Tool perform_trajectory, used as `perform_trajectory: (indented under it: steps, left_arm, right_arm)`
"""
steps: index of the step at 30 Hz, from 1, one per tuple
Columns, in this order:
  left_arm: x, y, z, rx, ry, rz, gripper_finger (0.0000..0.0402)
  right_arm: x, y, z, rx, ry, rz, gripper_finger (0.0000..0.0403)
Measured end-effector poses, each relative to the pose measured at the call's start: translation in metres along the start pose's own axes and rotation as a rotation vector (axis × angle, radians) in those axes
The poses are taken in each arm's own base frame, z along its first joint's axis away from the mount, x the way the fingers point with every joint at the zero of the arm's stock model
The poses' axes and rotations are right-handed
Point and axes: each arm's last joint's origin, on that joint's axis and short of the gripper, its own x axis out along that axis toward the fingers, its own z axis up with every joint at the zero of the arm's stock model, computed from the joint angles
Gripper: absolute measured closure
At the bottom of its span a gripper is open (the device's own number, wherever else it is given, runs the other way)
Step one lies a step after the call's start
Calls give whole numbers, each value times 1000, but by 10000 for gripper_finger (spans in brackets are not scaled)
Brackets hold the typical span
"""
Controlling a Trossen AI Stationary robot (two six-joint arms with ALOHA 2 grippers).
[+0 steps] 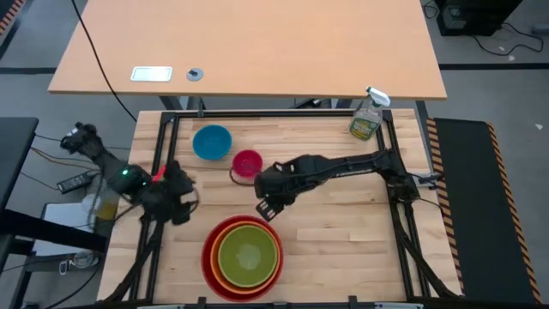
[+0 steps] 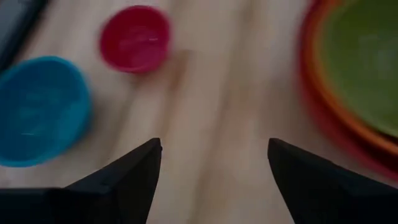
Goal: Nest bowls inside each other
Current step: Stack the blue bowl on top of the green bowl
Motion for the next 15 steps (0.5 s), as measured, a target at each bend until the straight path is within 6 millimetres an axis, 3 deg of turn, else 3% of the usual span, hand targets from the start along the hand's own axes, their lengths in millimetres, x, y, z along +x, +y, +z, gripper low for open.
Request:
perform_trajectory:
  steps: [6,11,15]
  left_arm:
    - [37,27,6,26,116,109,104]
    - [65,44,8,31,111,96,104]
    - [77,62,14,-16,118,149,104]
  right_arm:
    - [14,-27,27,-71,11,-65,271]
    - [13,-41,49,-138,-25,-51,271]
    - [12,-54,61,-216,-17,-75,271]
